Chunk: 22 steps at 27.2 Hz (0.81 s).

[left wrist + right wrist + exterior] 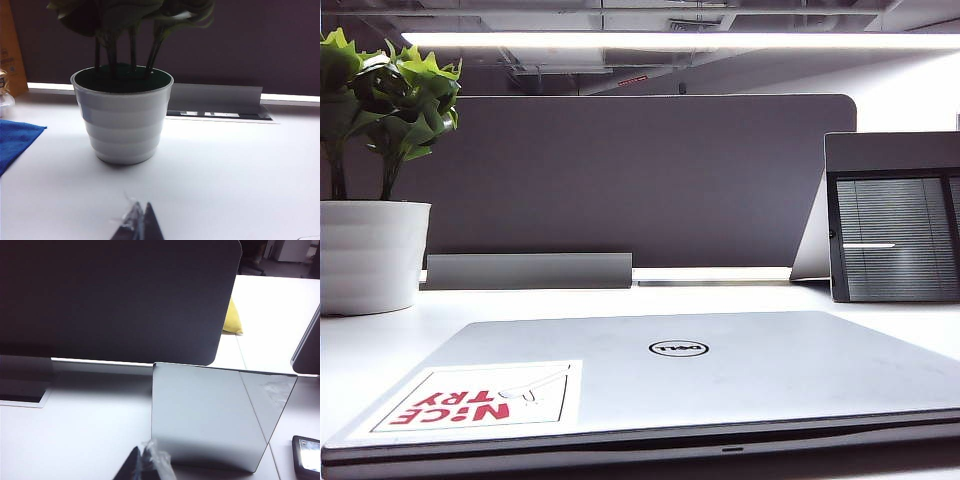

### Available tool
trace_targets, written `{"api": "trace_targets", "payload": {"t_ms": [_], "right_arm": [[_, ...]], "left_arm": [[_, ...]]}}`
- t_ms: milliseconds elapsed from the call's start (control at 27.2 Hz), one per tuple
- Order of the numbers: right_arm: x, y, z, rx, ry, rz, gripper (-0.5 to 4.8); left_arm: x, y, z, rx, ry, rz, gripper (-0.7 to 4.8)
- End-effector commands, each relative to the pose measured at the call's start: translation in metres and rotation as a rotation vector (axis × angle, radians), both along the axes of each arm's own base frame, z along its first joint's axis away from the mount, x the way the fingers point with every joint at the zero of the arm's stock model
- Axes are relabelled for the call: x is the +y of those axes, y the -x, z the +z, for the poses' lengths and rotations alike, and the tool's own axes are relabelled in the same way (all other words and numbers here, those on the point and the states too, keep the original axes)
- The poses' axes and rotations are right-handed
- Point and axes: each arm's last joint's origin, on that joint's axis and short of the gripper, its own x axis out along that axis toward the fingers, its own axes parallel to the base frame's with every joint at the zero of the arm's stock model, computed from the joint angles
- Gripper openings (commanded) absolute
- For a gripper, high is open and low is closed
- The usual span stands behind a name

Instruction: Close the laptop lid.

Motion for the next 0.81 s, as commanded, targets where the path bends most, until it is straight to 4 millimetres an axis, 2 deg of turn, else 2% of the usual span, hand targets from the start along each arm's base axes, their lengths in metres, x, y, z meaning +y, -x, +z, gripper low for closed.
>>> {"api": "trace_targets", "payload": {"t_ms": [37, 700, 810], "right_arm": [[0.0001, 0.0012, 0.0029, -0.017, -0.006, -0.003, -0.03], [-0.0001, 0.0015, 0.0029, -0.017, -0.004, -0.007, -0.03], [-0.0012, 0.0092, 0.0037, 0.006, 0.000, -0.008, -0.03]], "left_arm": [[0.0003, 0.0001, 0.0019, -0.017, -0.005, 0.005, -0.05], [0.0002, 0.0001, 0.0019, -0.017, -0.004, 0.004, -0.05], [0.0002, 0.0001, 0.0019, -0.017, -0.005, 0.004, -0.05]]}}
